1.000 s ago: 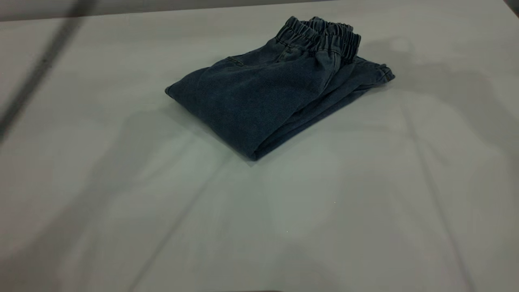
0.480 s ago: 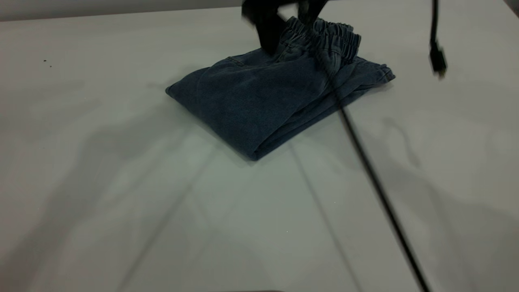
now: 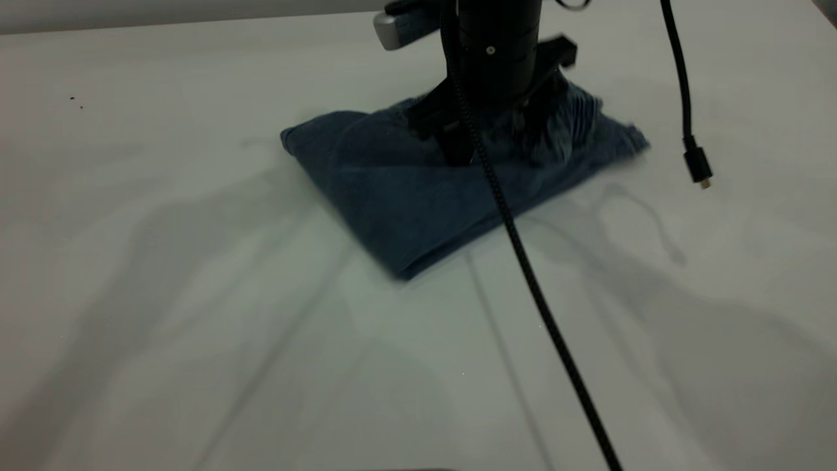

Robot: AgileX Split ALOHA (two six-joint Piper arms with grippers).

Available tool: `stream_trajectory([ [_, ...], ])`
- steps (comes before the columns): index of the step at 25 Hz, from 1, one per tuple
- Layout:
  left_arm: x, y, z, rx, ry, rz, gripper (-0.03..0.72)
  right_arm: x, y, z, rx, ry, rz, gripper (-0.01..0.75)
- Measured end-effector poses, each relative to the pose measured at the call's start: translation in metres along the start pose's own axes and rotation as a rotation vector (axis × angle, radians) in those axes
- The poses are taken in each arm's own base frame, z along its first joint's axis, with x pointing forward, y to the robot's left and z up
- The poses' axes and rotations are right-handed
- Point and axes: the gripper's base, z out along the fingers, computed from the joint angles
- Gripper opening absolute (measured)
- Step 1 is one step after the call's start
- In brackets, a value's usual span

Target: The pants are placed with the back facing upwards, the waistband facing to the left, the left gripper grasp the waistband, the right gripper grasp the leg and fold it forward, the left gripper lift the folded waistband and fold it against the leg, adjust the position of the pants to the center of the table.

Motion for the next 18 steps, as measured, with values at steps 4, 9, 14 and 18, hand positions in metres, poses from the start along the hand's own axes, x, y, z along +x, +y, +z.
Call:
stream_trajectory([
  [4,0.001,-0.001,0.0,0.007,0.009,0.0,0.59,0.005,0.018,-0.002,-0.201,0.073,0.177,0.529],
  [9,0.003,-0.002,0.0,0.024,0.03,0.001,0.59,-0.009,0.032,-0.006,-0.374,-0.035,0.357,0.529],
  [14,0.006,-0.005,0.0,0.053,0.07,0.004,0.59,-0.017,0.017,-0.006,-0.364,-0.087,0.491,0.529],
  [18,0.009,-0.007,-0.001,0.075,0.097,0.005,0.59,-0.015,-0.001,-0.004,-0.273,-0.075,0.55,0.528],
])
